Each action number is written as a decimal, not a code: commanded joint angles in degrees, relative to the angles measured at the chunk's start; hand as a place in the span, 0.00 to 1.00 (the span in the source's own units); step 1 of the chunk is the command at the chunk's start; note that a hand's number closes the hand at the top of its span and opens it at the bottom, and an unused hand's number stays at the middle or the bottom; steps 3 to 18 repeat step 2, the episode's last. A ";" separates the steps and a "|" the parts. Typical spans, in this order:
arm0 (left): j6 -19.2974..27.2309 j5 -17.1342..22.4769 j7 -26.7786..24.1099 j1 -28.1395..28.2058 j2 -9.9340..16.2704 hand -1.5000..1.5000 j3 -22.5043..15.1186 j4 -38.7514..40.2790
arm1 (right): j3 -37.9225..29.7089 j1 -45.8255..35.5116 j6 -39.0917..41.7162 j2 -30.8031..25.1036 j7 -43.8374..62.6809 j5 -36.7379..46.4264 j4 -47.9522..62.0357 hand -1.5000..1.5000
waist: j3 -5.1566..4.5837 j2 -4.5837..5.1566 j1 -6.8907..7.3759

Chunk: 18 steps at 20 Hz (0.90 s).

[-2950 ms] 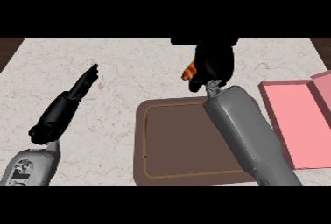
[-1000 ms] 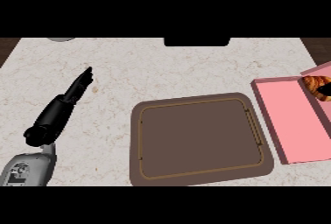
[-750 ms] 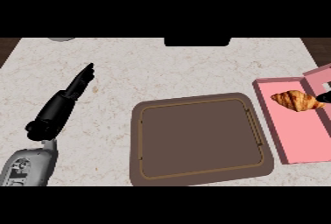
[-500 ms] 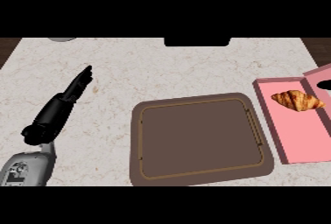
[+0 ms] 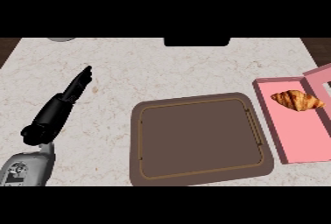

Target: Pick the croissant from the tray and place it in the cardboard box

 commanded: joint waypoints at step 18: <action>0.89 -1.39 -1.43 0.83 -1.40 0.50 -1.25 -0.28 | -8.05 6.42 -2.15 -2.18 -7.09 -8.22 -0.99 0.00 | -0.06 0.13 -0.07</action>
